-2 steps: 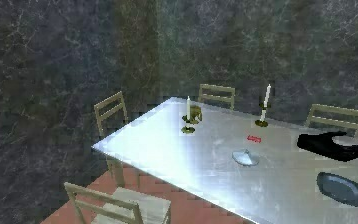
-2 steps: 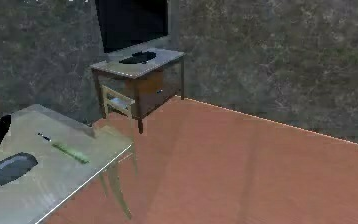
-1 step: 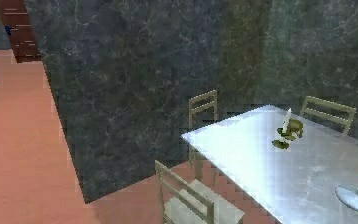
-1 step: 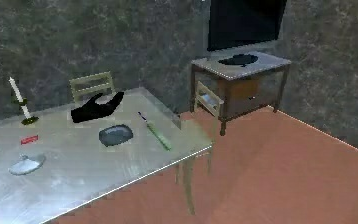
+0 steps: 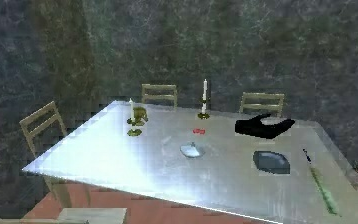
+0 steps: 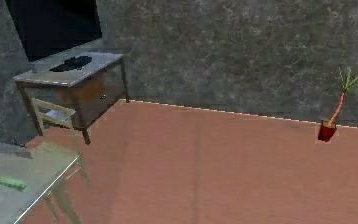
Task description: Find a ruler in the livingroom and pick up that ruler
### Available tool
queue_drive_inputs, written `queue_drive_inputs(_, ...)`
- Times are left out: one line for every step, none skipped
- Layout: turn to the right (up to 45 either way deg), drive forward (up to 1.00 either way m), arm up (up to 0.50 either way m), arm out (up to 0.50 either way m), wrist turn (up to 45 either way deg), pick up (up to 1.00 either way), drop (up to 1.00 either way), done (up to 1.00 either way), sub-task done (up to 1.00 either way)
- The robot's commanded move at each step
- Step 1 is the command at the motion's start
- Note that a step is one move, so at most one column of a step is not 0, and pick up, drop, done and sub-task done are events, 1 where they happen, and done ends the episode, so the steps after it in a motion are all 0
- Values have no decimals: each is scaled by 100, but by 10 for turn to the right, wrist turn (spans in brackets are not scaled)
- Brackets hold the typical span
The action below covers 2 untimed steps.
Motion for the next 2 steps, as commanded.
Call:
queue_drive_inputs(450, 0, 0, 0, 0, 0, 0, 0, 0)
queue_drive_inputs(270, 0, 0, 0, 0, 0, 0, 0, 0)
